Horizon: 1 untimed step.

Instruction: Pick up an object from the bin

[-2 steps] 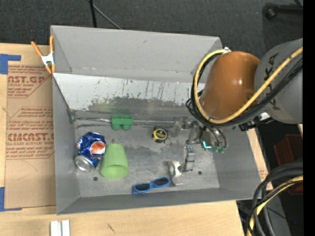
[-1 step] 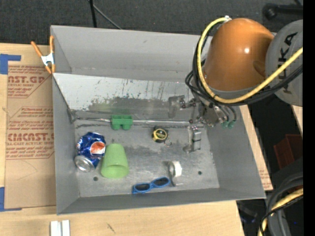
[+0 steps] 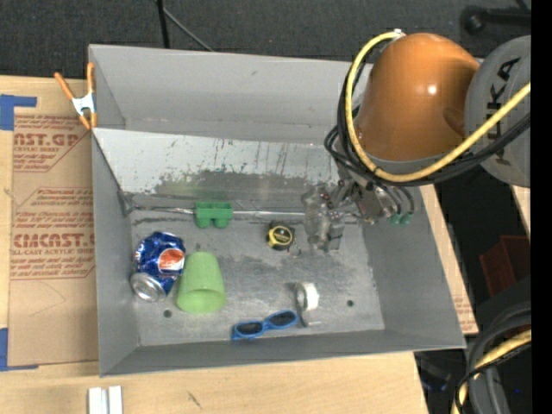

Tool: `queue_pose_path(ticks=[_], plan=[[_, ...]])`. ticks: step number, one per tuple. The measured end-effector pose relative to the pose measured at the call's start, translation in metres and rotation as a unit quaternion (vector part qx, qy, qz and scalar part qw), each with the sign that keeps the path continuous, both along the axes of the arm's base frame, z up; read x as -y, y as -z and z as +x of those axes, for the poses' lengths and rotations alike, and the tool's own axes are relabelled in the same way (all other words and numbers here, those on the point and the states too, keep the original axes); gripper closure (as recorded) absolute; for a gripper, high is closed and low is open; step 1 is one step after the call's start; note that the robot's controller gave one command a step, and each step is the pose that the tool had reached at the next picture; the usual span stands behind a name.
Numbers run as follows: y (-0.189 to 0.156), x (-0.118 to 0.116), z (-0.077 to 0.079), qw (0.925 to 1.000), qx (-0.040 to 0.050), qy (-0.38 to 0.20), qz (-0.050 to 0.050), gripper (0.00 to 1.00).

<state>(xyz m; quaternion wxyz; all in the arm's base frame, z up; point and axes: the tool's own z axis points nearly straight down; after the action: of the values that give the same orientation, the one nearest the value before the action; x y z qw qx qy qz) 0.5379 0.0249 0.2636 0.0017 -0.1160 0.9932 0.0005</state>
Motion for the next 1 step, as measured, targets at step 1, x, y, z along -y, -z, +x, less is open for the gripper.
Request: queue_pose_path(ticks=[1], plan=[[0.0586, 0.0309, -0.0143, 0.9995, -0.0038, -0.032, 0.0, 1.0]])
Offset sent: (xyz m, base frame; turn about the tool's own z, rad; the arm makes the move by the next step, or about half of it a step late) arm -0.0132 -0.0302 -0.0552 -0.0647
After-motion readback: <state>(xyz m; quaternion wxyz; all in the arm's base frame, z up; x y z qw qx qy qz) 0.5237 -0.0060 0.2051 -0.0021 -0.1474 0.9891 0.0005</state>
